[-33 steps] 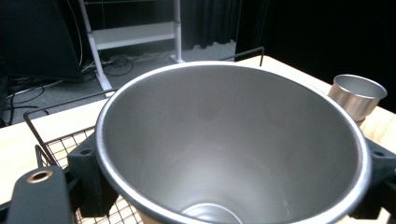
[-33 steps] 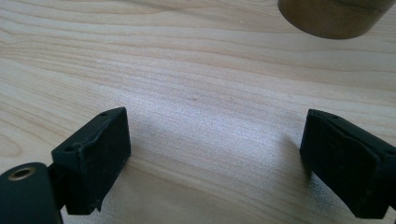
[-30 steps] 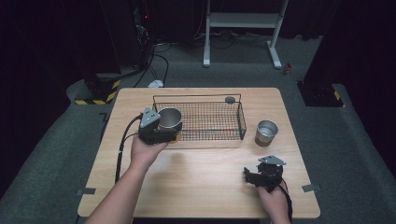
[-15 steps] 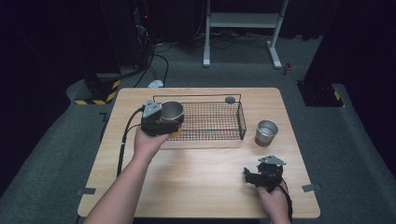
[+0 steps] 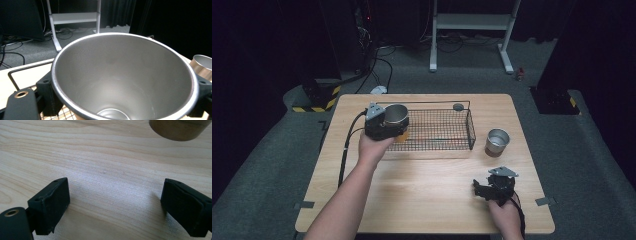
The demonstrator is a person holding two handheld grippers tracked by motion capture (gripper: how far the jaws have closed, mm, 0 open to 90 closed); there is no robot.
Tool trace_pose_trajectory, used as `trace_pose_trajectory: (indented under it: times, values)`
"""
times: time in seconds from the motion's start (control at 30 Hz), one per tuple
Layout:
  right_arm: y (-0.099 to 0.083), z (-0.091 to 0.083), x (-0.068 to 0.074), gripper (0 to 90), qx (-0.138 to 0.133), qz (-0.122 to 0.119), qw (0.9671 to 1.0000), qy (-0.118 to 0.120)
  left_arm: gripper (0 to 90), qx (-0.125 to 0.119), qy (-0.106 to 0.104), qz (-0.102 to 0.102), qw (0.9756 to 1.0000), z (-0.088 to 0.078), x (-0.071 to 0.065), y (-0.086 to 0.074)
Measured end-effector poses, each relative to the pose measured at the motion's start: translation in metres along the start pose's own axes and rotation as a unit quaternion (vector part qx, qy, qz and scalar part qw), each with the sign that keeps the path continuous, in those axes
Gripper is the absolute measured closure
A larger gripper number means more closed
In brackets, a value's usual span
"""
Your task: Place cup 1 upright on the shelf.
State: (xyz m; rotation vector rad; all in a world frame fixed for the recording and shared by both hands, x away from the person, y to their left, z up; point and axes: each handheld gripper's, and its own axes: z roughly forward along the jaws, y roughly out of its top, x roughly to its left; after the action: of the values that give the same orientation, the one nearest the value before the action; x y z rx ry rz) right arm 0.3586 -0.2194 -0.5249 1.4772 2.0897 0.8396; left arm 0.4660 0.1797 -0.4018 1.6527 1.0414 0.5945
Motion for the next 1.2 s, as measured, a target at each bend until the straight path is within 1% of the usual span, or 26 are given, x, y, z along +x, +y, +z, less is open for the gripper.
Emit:
trace_pose_trajectory:
  times: [0.1,0.17,0.23,0.3,0.33,0.37,0.47,0.53,0.6,0.67,0.7,0.77,0.8,0.83,1.03,1.2]
  values:
    - [0.000,0.000,0.000,8.5,0.000,0.000,1.0000,0.000,13.4,-0.004,0.003,-0.003,1.0000,0.005,0.003,-0.001]
    - [0.000,0.000,0.000,8.5,0.000,0.000,1.0000,0.000,13.4,-0.007,0.002,-0.011,0.9999,0.008,0.004,-0.002]
    - [0.000,0.000,0.000,8.5,0.000,0.000,1.0000,0.000,13.4,-0.008,0.005,-0.012,0.9999,0.011,0.006,-0.002]
    - [0.000,0.000,0.000,8.5,0.000,0.001,1.0000,0.000,13.4,0.012,0.005,-0.008,0.9999,0.016,0.007,0.000]
    - [0.000,0.000,0.000,8.5,0.000,0.000,1.0000,0.000,13.4,0.014,0.006,-0.006,0.9999,0.018,0.006,0.000]
    - [0.000,0.000,0.000,8.5,0.000,0.001,1.0000,0.000,13.4,0.014,0.006,-0.004,0.9999,0.020,0.007,0.001]
    - [0.000,0.000,0.000,8.5,0.000,0.000,1.0000,0.001,13.4,0.008,0.007,-0.007,0.9999,0.026,0.007,0.002]
    - [0.000,0.000,0.000,8.5,0.000,0.000,1.0000,0.001,13.4,0.019,0.009,-0.005,0.9998,0.030,0.007,0.004]
    - [0.000,0.000,0.000,8.5,0.000,0.000,1.0000,0.001,13.3,0.022,0.009,-0.002,0.9997,0.033,0.007,0.004]
    - [0.000,0.000,0.000,8.5,0.000,-0.002,1.0000,0.002,13.3,0.026,0.008,-0.004,0.9996,0.037,0.008,0.005]
    - [0.000,0.000,0.000,8.4,0.000,-0.002,1.0000,0.002,13.3,0.027,0.009,-0.001,0.9996,0.039,0.008,0.005]
    - [0.000,0.000,0.000,8.5,0.000,-0.002,1.0000,0.002,13.4,0.021,0.011,-0.006,0.9997,0.043,0.009,0.004]
    - [0.000,0.000,0.000,8.4,0.000,-0.002,1.0000,0.002,13.3,0.022,0.011,-0.007,0.9997,0.044,0.010,0.004]
    - [0.000,0.000,0.000,8.5,0.000,-0.002,1.0000,0.002,13.3,0.025,0.011,-0.010,0.9996,0.045,0.010,0.003]
    - [0.000,0.000,0.000,8.5,0.000,-0.002,1.0000,0.002,13.3,0.037,0.016,-0.009,0.9992,0.053,0.012,0.003]
    - [0.000,0.000,0.000,8.5,0.000,-0.002,1.0000,0.002,13.3,0.043,0.017,-0.014,0.9988,0.057,0.013,0.002]
